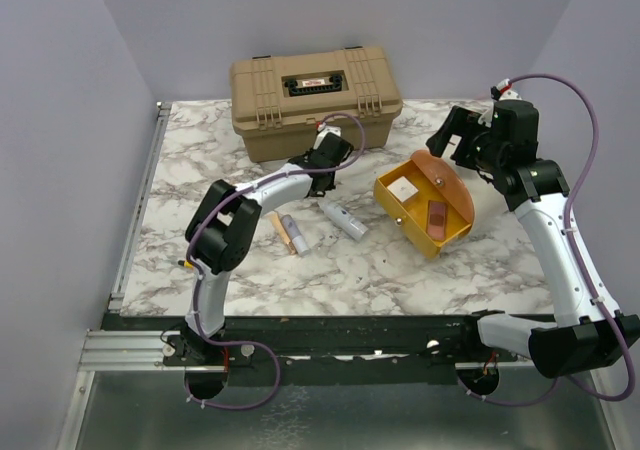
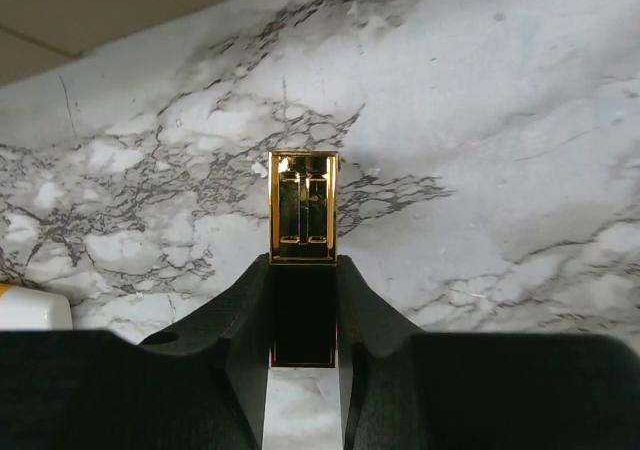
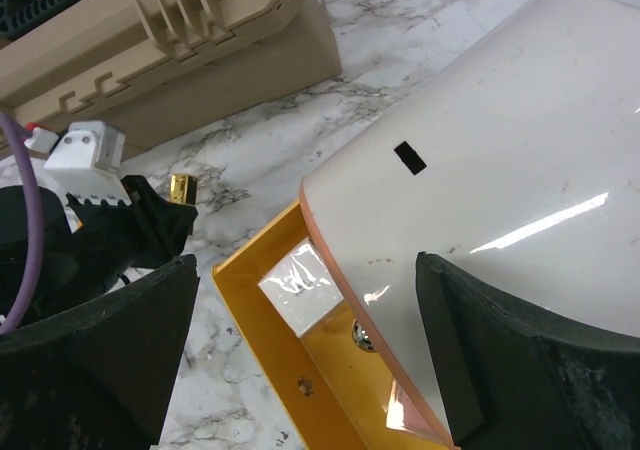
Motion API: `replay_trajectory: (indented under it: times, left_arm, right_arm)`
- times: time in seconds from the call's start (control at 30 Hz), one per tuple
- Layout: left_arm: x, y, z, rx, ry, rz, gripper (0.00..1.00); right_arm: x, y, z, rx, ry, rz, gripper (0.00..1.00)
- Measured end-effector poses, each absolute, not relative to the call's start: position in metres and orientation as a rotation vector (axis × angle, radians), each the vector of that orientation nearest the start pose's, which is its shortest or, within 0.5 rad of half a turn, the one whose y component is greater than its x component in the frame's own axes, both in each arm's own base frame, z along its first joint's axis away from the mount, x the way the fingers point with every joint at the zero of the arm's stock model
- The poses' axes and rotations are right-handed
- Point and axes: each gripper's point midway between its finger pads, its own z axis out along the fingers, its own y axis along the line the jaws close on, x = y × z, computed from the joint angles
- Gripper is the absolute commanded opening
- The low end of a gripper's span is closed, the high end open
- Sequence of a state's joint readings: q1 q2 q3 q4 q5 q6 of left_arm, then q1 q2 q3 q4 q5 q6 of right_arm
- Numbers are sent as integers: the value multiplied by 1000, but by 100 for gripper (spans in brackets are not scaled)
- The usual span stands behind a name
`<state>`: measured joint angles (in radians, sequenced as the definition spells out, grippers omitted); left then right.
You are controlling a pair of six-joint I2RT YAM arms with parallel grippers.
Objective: Organize the makeup
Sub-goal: Pick up the lipstick at the center of the board.
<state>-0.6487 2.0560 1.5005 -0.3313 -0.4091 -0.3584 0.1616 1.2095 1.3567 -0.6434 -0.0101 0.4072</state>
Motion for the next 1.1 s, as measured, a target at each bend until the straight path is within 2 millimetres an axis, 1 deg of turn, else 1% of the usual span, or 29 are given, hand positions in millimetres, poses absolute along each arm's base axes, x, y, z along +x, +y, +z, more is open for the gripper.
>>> replay_trajectory:
  times: [0.17, 0.4, 0.53, 0.8, 0.93, 1.1]
  left_arm:
    - [435, -272, 88, 218, 2307, -56, 13]
    - [428, -279, 130, 237, 2243, -148, 10]
    - [425, -280, 153, 246, 2204, -189, 10]
    - [407, -279, 199, 248, 2117, -302, 10]
    - [399, -277, 215, 250, 2073, -335, 10]
    - [387, -275, 226, 266, 2042, -382, 8]
  right_arm:
    - [354, 79, 304, 250, 2069, 379, 95]
    - [354, 80, 305, 247, 2069, 389, 95]
    - [353, 82, 305, 241, 2070, 400, 95]
    - [354, 83, 307, 237, 2064, 408, 95]
    - [354, 84, 307, 236, 2063, 411, 95]
    - [353, 86, 307, 229, 2066, 426, 95]
